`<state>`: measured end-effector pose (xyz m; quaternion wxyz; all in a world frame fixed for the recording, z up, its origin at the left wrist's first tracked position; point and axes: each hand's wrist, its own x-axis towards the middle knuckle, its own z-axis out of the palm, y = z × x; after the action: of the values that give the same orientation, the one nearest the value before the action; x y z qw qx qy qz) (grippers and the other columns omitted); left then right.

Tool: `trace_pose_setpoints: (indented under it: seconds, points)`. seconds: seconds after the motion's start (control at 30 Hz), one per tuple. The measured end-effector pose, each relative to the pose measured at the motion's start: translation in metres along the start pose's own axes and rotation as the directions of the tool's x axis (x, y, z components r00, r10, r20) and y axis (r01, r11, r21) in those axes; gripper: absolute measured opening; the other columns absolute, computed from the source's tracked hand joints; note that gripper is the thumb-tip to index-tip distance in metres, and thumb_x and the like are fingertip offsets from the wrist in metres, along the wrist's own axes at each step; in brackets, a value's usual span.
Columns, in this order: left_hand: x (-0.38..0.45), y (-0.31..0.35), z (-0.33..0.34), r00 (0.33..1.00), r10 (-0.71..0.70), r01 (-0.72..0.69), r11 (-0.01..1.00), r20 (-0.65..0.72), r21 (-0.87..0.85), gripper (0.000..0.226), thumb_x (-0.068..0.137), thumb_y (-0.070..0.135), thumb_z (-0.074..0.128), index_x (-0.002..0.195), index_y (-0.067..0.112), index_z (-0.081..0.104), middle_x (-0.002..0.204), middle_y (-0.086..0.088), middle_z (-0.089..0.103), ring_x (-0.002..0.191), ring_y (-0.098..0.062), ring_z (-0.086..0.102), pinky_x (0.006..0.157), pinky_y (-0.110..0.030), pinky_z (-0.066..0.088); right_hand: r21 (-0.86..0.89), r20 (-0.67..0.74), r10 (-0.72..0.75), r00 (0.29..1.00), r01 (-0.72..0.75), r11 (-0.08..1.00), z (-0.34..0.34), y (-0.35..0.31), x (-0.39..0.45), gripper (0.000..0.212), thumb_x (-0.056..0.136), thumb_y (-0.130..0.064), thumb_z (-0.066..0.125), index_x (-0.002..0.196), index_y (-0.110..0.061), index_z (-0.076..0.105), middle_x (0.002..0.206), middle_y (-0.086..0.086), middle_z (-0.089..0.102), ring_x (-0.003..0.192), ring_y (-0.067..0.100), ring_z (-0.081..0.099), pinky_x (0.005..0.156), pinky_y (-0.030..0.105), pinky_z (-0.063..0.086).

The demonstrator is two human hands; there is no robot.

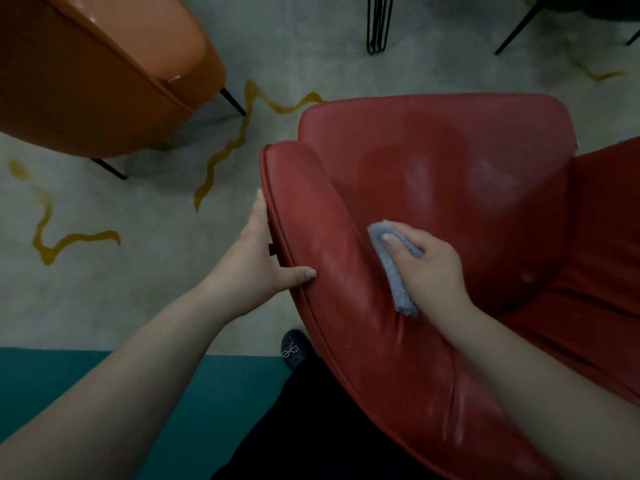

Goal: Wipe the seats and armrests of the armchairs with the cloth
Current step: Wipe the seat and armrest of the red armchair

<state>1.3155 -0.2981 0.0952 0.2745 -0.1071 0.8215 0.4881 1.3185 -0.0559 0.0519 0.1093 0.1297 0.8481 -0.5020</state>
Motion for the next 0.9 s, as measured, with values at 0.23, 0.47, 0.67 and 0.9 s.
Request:
trace_pose_setpoints:
  seconds: [0.23, 0.47, 0.67, 0.9]
  points:
    - [-0.035, 0.001, 0.028, 0.998, -0.017, 0.024, 0.994, -0.064, 0.106, 0.135, 0.066, 0.023, 0.088, 0.152, 0.033, -0.015, 0.16, 0.007, 0.01, 0.139, -0.015, 0.034, 0.108, -0.04, 0.042, -0.173, 0.109, -0.023, 0.994, 0.041, 0.984, -0.006, 0.003, -0.039, 0.032, 0.087, -0.035, 0.064, 0.119, -0.037, 0.064, 0.109, -0.006, 0.065, 0.106, 0.009, 0.061, 0.097, 0.021, 0.043]
    - [-0.059, -0.003, 0.041, 0.999, 0.02, -0.003, 0.951, -0.05, 0.308, 0.125, 0.067, 0.033, 0.086, 0.153, 0.037, -0.005, 0.161, 0.003, -0.012, 0.145, -0.019, 0.024, 0.108, -0.038, 0.041, -0.278, -0.014, -0.202, 0.979, 0.19, 0.942, 0.004, -0.035, -0.068, 0.037, 0.087, -0.044, 0.058, 0.124, -0.037, 0.061, 0.101, -0.001, 0.061, 0.098, 0.012, 0.059, 0.081, 0.021, 0.042]
    - [-0.054, -0.006, 0.031, 1.0, -0.018, 0.019, 0.95, -0.006, 0.313, 0.112, 0.077, 0.031, 0.079, 0.151, 0.043, -0.005, 0.162, 0.005, -0.01, 0.13, -0.02, 0.047, 0.104, -0.038, 0.046, -0.464, 0.159, -0.373, 0.914, 0.403, 0.789, 0.018, -0.032, -0.093, 0.041, 0.085, -0.032, 0.069, 0.125, -0.026, 0.064, 0.086, 0.011, 0.059, 0.069, 0.03, 0.06, 0.051, 0.034, 0.048]
    - [-0.053, 0.003, 0.028, 0.999, 0.04, -0.037, 0.882, 0.004, 0.47, 0.113, 0.074, 0.046, 0.079, 0.153, 0.034, -0.001, 0.158, 0.008, -0.024, 0.148, -0.015, 0.006, 0.116, -0.039, 0.028, -0.548, 0.035, 0.087, 0.996, -0.054, 0.835, -0.027, 0.009, -0.061, 0.041, 0.094, -0.045, 0.049, 0.134, -0.039, 0.05, 0.114, 0.004, 0.056, 0.104, 0.023, 0.058, 0.083, 0.028, 0.042]
